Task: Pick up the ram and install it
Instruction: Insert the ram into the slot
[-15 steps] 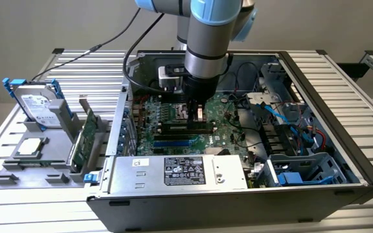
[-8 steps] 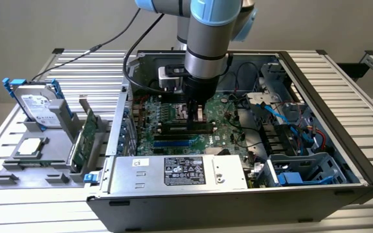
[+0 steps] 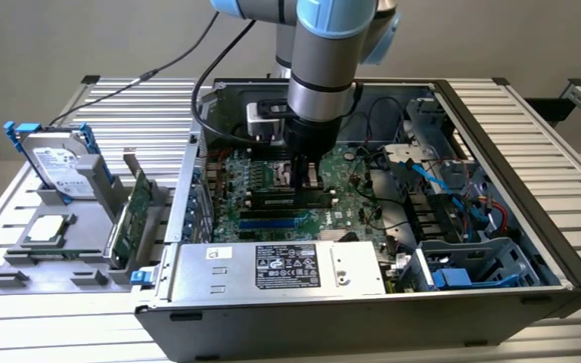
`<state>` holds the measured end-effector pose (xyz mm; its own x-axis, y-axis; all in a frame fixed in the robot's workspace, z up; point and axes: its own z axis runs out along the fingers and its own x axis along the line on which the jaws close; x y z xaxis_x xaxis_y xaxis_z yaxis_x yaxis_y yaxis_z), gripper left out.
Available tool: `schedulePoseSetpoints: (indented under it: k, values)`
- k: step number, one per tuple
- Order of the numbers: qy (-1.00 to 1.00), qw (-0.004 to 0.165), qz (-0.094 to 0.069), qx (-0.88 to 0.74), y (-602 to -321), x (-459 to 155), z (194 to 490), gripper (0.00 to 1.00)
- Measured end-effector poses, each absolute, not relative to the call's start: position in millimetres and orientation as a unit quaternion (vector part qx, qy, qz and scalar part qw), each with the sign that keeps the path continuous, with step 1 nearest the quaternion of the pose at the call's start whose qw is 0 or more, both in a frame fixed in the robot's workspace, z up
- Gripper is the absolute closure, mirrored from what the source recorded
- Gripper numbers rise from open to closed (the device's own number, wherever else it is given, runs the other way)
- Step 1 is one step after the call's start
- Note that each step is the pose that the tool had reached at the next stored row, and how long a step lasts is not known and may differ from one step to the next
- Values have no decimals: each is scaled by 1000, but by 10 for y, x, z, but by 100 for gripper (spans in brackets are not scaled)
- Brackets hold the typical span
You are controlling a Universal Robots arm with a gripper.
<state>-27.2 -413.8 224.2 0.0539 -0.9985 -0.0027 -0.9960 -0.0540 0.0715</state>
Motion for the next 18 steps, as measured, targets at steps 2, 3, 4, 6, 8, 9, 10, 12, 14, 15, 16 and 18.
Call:
schedulePoseSetpoints:
  k: [2, 3, 4, 6, 8, 9, 10, 12, 14, 15, 16, 18]
  values:
    - [-687, 25, -26, 726, -4138, -271, 2299, 49]
    - [-687, 25, -26, 726, -4138, -271, 2331, 49]
    - [-687, 25, -26, 726, -4138, -271, 2364, 49]
    - [-687, 25, -26, 726, -4138, -272, 2420, 49]
    - [-687, 25, -26, 726, -4138, -272, 2457, 49]
    - [-687, 25, -26, 726, -4139, -272, 2460, 49]
    - [-687, 25, -26, 726, -4138, -272, 2460, 51]
    - [-687, 25, -26, 726, -4139, -272, 2460, 63]
    - [-687, 25, -26, 726, -4139, -272, 2460, 69]
    - [-687, 25, -26, 726, -4139, -272, 2460, 69]
    - [-687, 25, -26, 726, -4139, -272, 2460, 75]
    - [-687, 25, -26, 726, -4139, -272, 2460, 87]
